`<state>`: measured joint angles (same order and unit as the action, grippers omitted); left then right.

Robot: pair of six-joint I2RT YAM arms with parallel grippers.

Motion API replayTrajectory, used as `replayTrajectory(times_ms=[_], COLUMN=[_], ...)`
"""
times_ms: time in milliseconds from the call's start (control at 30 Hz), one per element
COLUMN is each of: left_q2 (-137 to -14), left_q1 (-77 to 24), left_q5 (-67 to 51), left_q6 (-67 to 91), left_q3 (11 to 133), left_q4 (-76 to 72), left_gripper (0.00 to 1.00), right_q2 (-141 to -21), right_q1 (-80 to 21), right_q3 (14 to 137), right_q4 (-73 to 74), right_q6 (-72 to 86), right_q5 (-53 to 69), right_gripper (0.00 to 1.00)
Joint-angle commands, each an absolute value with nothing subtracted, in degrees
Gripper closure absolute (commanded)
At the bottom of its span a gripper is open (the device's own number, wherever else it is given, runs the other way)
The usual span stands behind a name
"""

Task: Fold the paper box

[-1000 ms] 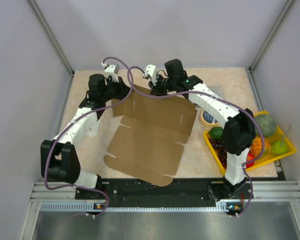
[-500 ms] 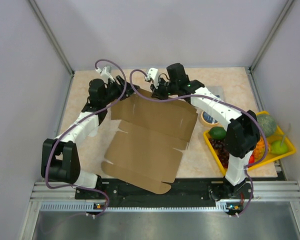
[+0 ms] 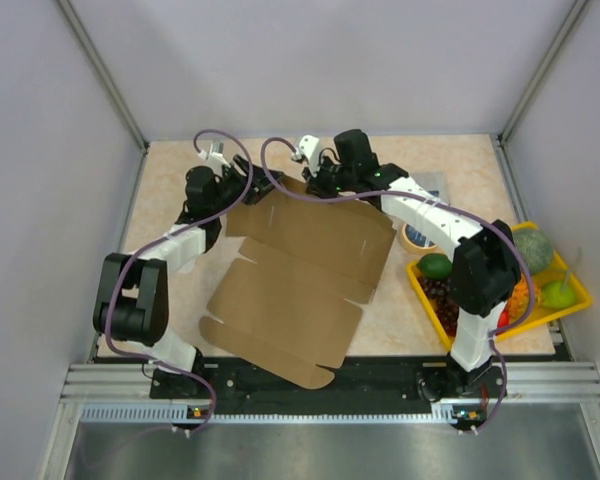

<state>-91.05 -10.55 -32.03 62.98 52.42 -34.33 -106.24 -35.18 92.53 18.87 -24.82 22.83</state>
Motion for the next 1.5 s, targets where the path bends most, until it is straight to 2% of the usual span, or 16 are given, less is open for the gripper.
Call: replayTrajectory(times_ms=[0, 133, 300, 400, 500, 533, 600, 700, 1000, 1333, 1433, 1467], left_q2=[-86.43, -76.05, -61.21, -56.62, -54.49, -54.49, -56.67, -63.00, -77.42, -85.34, -86.92, -87.71], left_q1=[-11.95, -10.55, -6.07, -5.98, -6.06, -5.98, -6.06, -5.98, -5.98, -5.45, -5.45, -5.45], left_q5=[-35.00, -25.67, -23.22, -21.28, -20.39, -18.39, -15.13, -14.41, -20.31, -18.89, -19.95, -20.13], left_q6=[53.44, 37.63, 32.01, 31.55, 30.07, 29.80, 28.40, 27.42, 30.32, 29.88, 30.15, 30.15], left_q3=[54.92, 55.73, 42.82, 37.54, 31.65, 30.86, 30.93, 34.09, 33.31, 37.71, 37.79, 37.97], left_q4=[-23.16, -2.86, -0.27, 4.30, 0.88, 0.79, 4.01, 7.45, -6.67, -11.59, -15.55, -16.08], left_gripper=[0.46, 0.42, 0.41, 0.43, 0.52, 0.61, 0.62, 0.51, 0.38, 0.36, 0.39, 0.43], right_q2=[-103.27, -101.87, -101.08, -100.72, -100.55, -100.46, -100.11, -99.58, -99.84, -100.02, -100.19, -100.37], right_q1=[-37.44, -35.34, -33.31, -33.22, -33.22, -33.14, -33.13, -33.13, -33.13, -33.13, -33.13, -33.22], right_q3=[92.47, 91.06, 90.18, 90.18, 90.61, 90.70, 90.79, 90.97, 91.23, 91.58, 91.58, 91.76], right_q4=[11.69, 13.27, 15.29, 15.65, 16.35, 16.43, 16.70, 16.79, 16.88, 16.79, 16.79, 16.79], right_q6=[-25.57, -28.65, -31.11, -32.69, -32.78, -32.96, -32.78, -32.52, -32.43, -32.52, -32.35, -32.34], right_q5=[24.18, 23.63, 27.85, 29.18, 30.85, 31.20, 31.11, 31.29, 31.11, 31.64, 31.64, 31.64], right_gripper=[1.00, 1.00, 1.00, 1.00, 1.00, 1.00, 1.00, 1.00, 1.00, 1.00, 1.00, 1.00])
